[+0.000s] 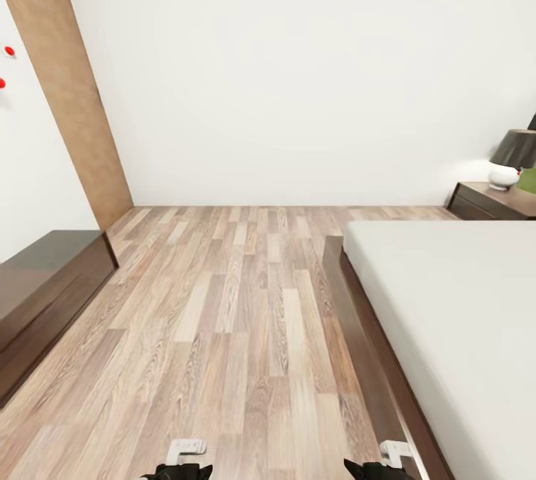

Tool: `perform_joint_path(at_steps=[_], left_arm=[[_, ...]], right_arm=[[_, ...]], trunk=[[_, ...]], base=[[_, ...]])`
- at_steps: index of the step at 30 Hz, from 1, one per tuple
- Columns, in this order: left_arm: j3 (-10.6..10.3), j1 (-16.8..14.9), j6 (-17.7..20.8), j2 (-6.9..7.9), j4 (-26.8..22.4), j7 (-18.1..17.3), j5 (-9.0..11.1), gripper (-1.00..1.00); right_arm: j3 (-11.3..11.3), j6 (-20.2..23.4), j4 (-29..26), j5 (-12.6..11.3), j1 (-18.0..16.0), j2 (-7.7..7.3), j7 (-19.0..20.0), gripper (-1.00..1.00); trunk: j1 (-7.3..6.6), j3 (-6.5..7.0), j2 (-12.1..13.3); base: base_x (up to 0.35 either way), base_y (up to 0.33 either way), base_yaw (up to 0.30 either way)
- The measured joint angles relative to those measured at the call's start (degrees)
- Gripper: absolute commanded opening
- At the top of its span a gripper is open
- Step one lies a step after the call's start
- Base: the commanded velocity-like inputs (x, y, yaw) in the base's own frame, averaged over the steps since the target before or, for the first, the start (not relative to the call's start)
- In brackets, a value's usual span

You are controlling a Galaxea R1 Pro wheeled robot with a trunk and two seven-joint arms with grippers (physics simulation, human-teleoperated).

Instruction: In the bedroom, move the book from the bed onto either nightstand, and place the two sandals side by side next to the bed.

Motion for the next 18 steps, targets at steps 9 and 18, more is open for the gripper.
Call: perform_joint_path(at_steps=[9,18], left_arm=[[0.00,0.00,-0.05,0.00,0.00,0.04,-0.02,1.00],[0.00,0.00,-0.06,0.00,0.00,0.05,0.01,1.00]], right_arm=[[0.00,0.00,0.00,0.00,0.00,0.00,-0.01,1.00],[0.00,0.00,0.00,0.00,0.00,0.00,-0.01,1.00]], trunk=[[0.00,0.00,0.00],[0.00,0.00,0.00]], base=[[0.255,0.000,0.000],[0.256,0.000,0.000]])
